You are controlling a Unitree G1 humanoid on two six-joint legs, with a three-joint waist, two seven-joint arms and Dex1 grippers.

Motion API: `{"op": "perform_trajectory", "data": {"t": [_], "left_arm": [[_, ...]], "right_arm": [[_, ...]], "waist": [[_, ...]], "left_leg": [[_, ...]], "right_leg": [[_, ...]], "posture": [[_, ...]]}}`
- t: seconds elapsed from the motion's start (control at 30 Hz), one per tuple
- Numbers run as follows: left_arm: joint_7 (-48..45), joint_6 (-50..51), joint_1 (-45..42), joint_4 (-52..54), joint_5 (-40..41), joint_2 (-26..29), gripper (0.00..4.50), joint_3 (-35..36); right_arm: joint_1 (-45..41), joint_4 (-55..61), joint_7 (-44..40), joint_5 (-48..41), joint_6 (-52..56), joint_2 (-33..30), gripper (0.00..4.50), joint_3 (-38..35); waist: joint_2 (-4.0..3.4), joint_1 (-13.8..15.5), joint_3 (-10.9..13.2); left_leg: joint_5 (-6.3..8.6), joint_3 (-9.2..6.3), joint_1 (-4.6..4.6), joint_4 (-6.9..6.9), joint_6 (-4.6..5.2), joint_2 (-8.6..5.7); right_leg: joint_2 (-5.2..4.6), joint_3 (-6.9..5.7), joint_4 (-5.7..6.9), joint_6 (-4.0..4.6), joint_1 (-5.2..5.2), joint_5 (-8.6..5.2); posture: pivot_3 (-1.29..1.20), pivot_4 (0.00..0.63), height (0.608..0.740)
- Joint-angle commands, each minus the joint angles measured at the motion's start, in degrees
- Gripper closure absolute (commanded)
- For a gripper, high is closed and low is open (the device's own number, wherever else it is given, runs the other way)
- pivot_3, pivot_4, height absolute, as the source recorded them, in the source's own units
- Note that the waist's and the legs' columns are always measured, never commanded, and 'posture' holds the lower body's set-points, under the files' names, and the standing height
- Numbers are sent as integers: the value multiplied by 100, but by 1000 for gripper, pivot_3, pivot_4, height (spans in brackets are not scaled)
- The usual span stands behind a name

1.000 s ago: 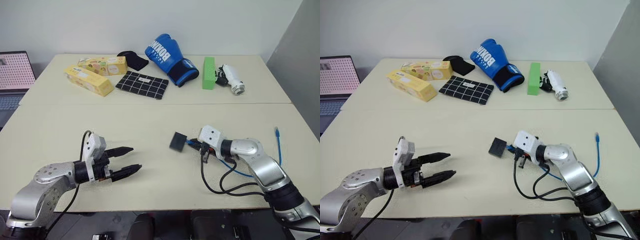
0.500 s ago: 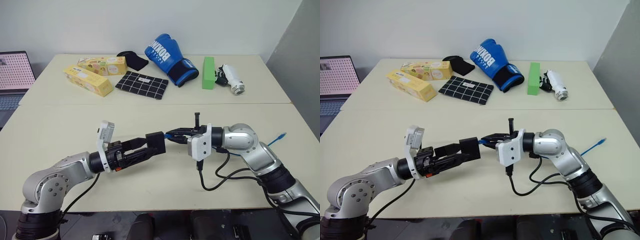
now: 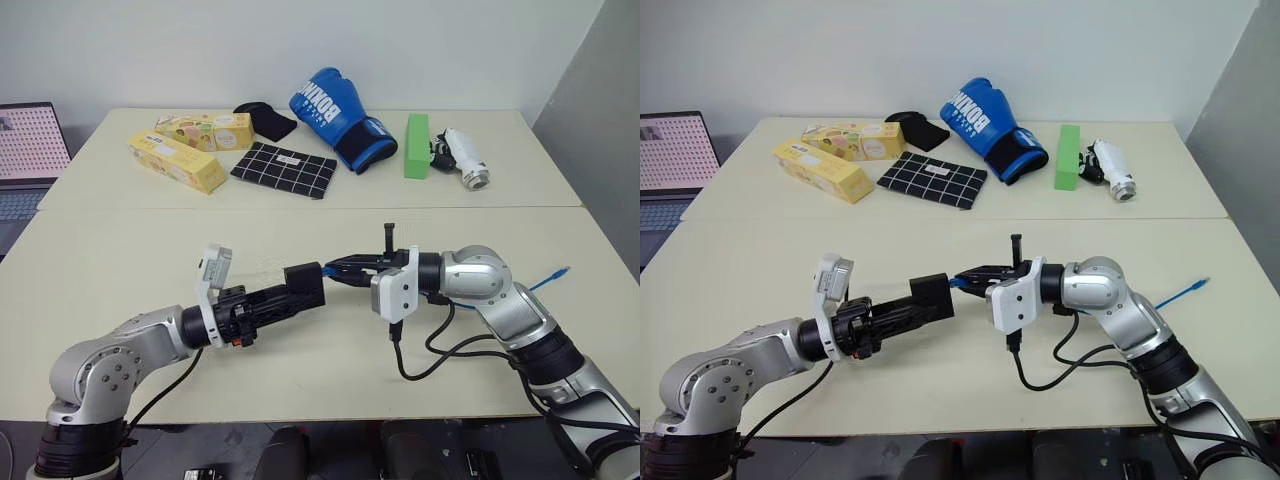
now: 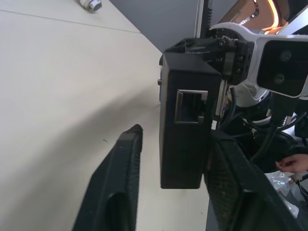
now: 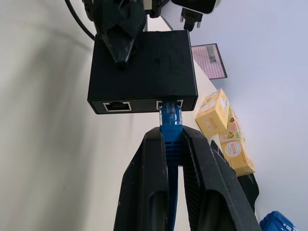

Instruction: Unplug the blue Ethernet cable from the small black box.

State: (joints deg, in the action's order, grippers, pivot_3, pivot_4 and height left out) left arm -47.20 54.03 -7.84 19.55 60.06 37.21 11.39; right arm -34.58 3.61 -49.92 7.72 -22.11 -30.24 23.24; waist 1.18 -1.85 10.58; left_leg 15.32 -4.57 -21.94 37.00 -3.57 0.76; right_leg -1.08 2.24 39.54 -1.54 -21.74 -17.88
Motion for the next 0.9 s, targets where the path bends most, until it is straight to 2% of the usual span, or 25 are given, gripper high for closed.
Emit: {"op": "perform_trajectory", "data": {"t": [0.03, 0.23, 0.3, 0.37, 0.5, 0.57, 0.73, 0.83, 0.9], "left_arm": [[1, -210, -36, -70, -189, -57, 3572, -47], [-159, -284, 31, -98, -275, -13, 3705, -78], [-233, -311, 66, -105, -314, 12, 3705, -90], [-300, -340, 63, -147, -369, 21, 3706, -98], [-496, -469, 15, -248, -584, 54, 3706, -176], [-703, -662, -29, -334, -780, 83, 3706, -274], [-1438, -1347, -128, -627, -1292, 177, 3706, -524], [-1815, -1798, -295, -874, -1569, 143, 3706, -656], [-2023, -2002, -385, -996, -1665, 106, 3706, -721]], "right_arm": [[-59, 219, 68, 18, -240, 52, 4365, -96], [-3, 224, 29, 58, -318, 28, 4365, -55], [44, 225, -54, -12, -323, -33, 3664, -65], [81, 252, -168, -108, -325, -125, 3378, -97], [149, 406, -409, -425, -120, -297, 2478, -199], [300, 731, -680, -1009, 602, -456, 2134, -335], [609, 1680, -786, -2999, 3670, -620, 846, -740], [656, 1968, -471, -4491, 5574, -524, 817, -1061], [609, 1973, -230, -4924, 6238, -377, 817, -1201]], "waist": [[0, 1, 0], [0, 0, 0], [0, 0, 0], [0, 0, 0], [0, 2, 0], [0, 3, 0], [0, 12, 0], [0, 14, 0], [0, 7, 0]], "left_leg": [[0, 0, 0, 0, 0, 0], [0, 0, 0, 0, 0, -1], [0, 1, 0, 0, 0, -1], [0, 0, 0, 0, 0, -1], [0, 0, 0, 0, 1, -1], [0, 0, 0, 0, 1, -1], [0, -5, -2, 0, 1, 3], [1, -9, -3, 0, 1, 6], [1, -7, -2, -1, 2, 3]], "right_leg": [[0, 0, 0, 0, 0, 0], [0, 0, 0, 0, 0, 0], [0, 1, 0, 0, 0, 0], [0, 0, -1, 0, 0, 0], [0, 0, -1, 0, 0, 0], [0, 0, -1, 0, 1, 0], [-3, 5, -3, 0, 2, 0], [-5, 5, -3, 2, 3, 0], [-5, 5, -3, 2, 3, 0]], "posture": [[0, 150, 740], [0, 150, 740], [0, 150, 740], [0, 150, 740], [0, 150, 740], [0, 150, 740], [0, 150, 740], [0, 150, 740], [0, 150, 740]]}}
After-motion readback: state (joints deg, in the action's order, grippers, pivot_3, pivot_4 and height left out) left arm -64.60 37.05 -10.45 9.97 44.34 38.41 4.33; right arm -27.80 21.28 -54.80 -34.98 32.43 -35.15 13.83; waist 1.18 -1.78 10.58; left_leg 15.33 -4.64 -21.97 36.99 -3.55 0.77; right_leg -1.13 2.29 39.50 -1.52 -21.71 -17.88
